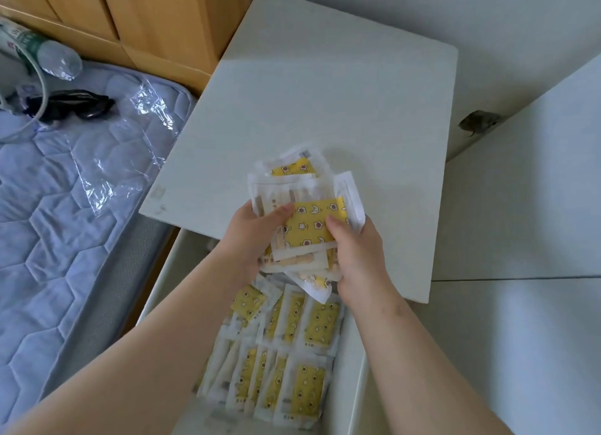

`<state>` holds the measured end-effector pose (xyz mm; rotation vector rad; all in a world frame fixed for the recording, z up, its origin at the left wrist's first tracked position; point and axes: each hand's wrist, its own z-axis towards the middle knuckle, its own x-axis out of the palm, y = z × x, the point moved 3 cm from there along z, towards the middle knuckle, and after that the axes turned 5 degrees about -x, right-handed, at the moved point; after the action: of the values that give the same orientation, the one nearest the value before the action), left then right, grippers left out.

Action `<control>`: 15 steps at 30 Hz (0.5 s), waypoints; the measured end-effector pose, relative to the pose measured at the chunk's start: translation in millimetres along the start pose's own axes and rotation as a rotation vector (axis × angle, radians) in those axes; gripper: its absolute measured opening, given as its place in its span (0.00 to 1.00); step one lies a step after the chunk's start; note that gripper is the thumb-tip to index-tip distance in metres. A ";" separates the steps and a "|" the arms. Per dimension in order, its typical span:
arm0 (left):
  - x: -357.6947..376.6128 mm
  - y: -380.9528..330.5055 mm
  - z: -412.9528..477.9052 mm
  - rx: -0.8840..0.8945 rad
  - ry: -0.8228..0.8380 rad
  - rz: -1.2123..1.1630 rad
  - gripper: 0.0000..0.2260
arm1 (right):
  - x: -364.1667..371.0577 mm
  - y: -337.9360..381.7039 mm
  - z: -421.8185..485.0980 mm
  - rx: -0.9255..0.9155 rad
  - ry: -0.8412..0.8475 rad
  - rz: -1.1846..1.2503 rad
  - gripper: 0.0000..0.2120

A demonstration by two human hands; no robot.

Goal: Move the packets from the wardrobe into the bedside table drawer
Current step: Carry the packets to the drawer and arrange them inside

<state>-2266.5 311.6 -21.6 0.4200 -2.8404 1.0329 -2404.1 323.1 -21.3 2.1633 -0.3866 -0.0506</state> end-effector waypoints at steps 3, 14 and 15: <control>-10.9 11.3 -6.5 0.057 0.047 -0.016 0.06 | 5.4 -16.7 -12.7 -0.033 0.044 0.013 0.06; -67.5 63.9 -34.8 0.177 0.132 0.012 0.17 | 19.6 -81.1 -57.5 0.013 0.154 0.070 0.09; -73.1 70.7 -35.1 0.162 0.135 0.013 0.16 | 19.1 -90.1 -58.7 0.017 0.156 0.052 0.09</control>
<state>-2217.0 402.4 -51.2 0.3307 -2.6555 1.2482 -2352.5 412.4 -57.2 2.1560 -0.3542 0.1502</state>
